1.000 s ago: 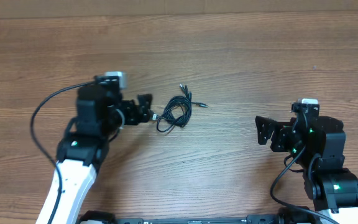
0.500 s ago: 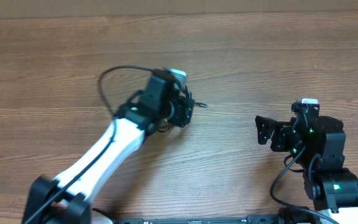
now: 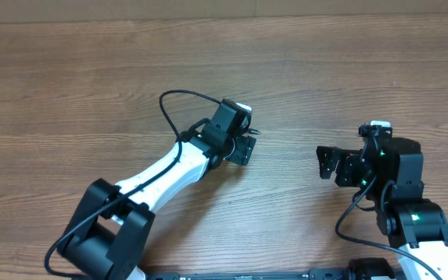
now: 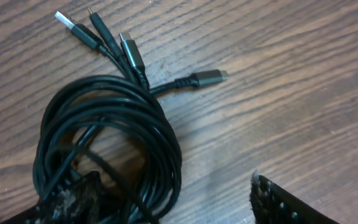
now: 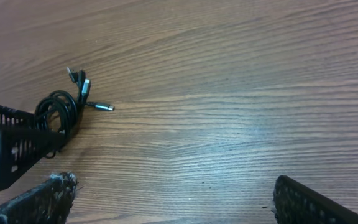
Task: Untangle cables
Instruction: 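Reach the left gripper to the black cable bundle and grasp it, then lift the bundle with the left gripper toward the right gripper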
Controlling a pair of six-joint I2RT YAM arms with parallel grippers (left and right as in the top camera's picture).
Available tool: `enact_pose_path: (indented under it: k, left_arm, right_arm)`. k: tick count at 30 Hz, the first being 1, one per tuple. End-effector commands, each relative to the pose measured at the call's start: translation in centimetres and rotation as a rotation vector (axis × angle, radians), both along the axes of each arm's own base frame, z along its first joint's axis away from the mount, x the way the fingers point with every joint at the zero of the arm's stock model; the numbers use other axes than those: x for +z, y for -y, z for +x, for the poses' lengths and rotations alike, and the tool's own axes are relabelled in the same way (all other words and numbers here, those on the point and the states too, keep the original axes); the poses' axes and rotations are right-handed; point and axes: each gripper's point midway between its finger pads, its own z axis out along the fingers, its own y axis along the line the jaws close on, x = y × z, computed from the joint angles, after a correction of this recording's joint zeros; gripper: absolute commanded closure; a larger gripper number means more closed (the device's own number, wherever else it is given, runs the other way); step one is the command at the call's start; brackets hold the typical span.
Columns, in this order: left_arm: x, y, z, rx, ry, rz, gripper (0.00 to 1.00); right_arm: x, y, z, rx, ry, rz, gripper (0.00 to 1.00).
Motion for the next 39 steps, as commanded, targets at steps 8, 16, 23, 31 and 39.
enact_pose_path:
  k: [8, 16, 23, 31, 39]
  left_arm:
    - [-2.1, 0.7, 1.6, 0.024, 0.019, 0.005, 0.31]
    - [-2.7, 2.1, 1.9, 0.015, 0.054, -0.005, 0.41]
    - [-4.4, 2.1, 2.0, 0.071, 0.036, 0.003, 0.46]
    - [-3.7, 2.7, 2.4, 0.064, 0.052, -0.011, 0.96]
    - [3.5, 5.0, 3.4, 0.015, 0.121, -0.187, 0.96]
  right_arm:
    - [1.3, -0.2, 0.3, 0.007, 0.030, 0.017, 0.00]
    - [1.3, -0.3, 0.3, 0.010, 0.030, 0.020, 0.00]
    - [1.5, -1.4, 0.1, 0.057, 0.028, 0.065, 0.00]
    - [1.5, -1.5, 0.1, 0.062, 0.027, 0.070, 0.00]
    - [1.6, -2.0, 0.0, 0.083, 0.026, 0.089, 0.00]
